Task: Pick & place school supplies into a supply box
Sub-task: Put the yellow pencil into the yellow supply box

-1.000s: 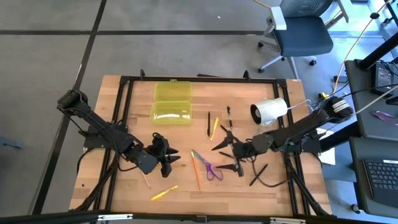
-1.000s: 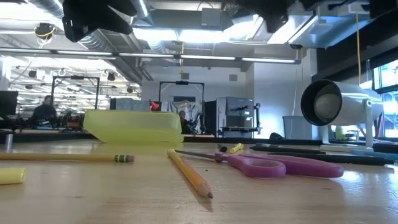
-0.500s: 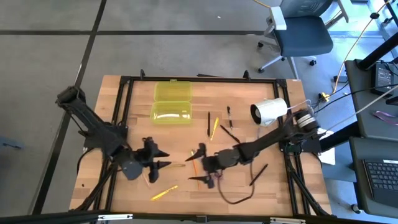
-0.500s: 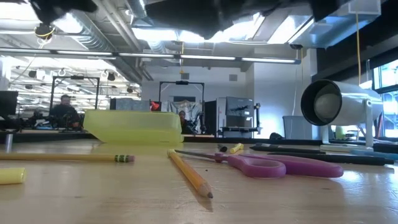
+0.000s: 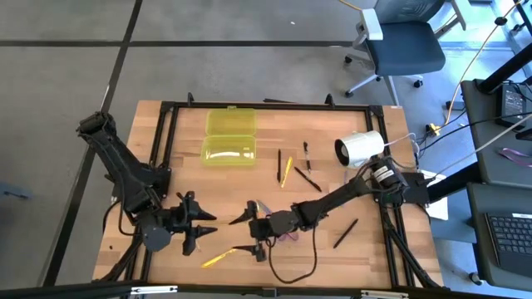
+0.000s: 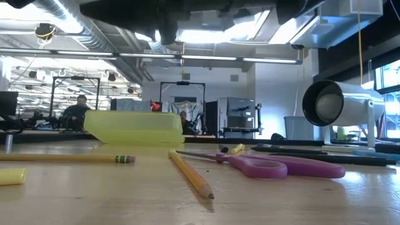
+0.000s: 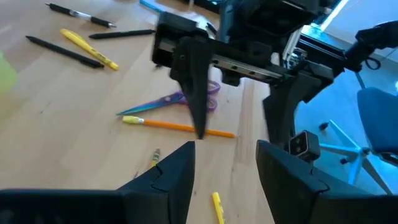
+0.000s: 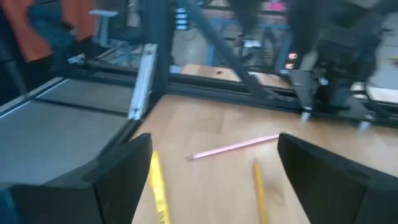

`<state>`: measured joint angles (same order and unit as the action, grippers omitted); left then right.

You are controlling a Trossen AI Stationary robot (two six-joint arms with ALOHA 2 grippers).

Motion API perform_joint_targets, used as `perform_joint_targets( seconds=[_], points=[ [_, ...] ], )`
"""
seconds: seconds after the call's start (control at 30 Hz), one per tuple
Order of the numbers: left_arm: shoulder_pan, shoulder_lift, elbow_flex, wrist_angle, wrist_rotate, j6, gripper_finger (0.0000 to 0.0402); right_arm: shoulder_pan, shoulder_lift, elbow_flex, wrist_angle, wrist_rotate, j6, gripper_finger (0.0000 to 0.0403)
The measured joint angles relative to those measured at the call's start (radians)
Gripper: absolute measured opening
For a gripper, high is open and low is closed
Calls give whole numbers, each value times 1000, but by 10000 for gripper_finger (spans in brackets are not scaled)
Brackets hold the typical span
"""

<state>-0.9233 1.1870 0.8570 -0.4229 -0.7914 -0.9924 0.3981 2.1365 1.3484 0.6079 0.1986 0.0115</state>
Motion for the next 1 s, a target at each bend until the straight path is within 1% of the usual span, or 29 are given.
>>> perform_joint_targets(
  seconds=[0.07,0.2,0.47,0.57,0.73,0.83,1.0],
  points=[
    [-7,0,0,0,0,0,160,-1,12,11,0,5,15,351],
    [-12,0,0,0,0,0,161,-5,30,14,-12,74,88,351],
    [-12,0,0,0,3,1,162,-47,88,14,-8,82,109,351],
    [-12,0,0,0,7,0,160,-58,123,14,-5,56,114,351],
    [-12,0,0,0,27,1,162,-83,179,14,83,0,107,351],
    [-12,0,0,0,33,0,164,-98,202,14,105,-22,115,351],
    [-12,0,0,0,34,2,161,-108,235,39,113,-52,60,349]
  ],
)
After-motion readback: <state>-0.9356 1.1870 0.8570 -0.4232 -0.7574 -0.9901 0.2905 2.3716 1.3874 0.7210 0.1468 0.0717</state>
